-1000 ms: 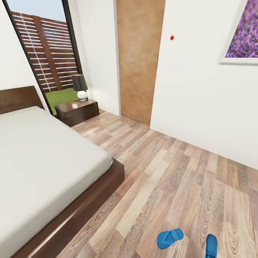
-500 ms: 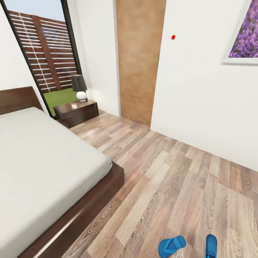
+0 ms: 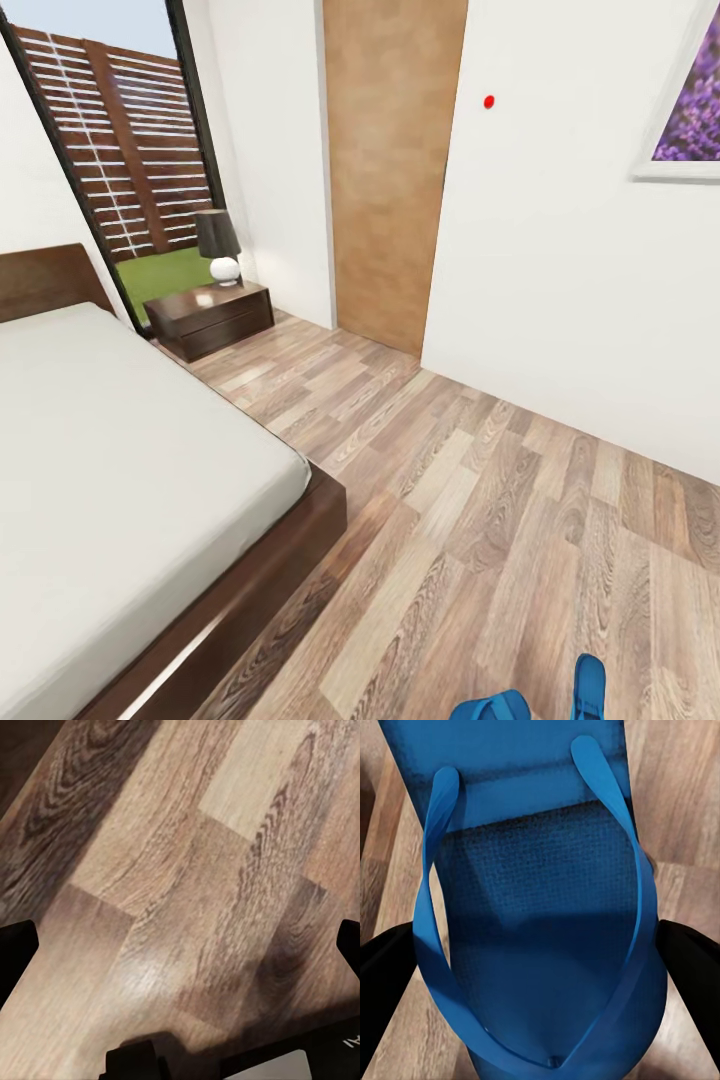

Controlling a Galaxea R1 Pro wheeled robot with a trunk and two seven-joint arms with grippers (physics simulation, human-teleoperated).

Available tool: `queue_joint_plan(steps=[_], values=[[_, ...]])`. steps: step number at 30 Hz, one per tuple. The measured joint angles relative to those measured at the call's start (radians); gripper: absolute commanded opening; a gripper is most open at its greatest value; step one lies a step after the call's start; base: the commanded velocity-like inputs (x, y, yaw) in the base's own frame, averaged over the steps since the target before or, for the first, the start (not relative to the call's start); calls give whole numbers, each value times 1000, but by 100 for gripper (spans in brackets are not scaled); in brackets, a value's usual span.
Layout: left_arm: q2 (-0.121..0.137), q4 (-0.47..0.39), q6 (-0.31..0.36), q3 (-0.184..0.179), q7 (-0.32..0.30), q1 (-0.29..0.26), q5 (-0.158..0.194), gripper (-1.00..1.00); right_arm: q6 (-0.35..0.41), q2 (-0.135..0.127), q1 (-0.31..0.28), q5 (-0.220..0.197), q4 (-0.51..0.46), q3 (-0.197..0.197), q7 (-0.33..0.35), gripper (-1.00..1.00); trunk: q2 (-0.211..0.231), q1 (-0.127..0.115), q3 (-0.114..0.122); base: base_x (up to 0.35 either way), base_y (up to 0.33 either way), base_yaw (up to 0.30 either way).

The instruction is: In the bedroom, move the book from the bed onto either nightstand, and place the two sandals side by side next to the bed.

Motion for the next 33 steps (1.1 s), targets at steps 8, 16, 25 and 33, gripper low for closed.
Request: queue_joint_plan(steps=[8,16,25,33], values=[[-1,0,0,0,0,-1,0,100,1,-1,0,0,-2,0,1,-100,0,0,0,2,0,-70],[-1,0,0,0,0,0,0,100,1,0,0,-1,-3,0,2,-100,0,0,0,0,0,-270],[0,0,0,0,0,0,0,100,0,0,0,0,-3,1,2,-100,0,0,0,0,0,-298],[0,0,0,0,0,-1,0,100,0,0,0,0,-3,1,2,-100,0,0,0,0,0,-300]])
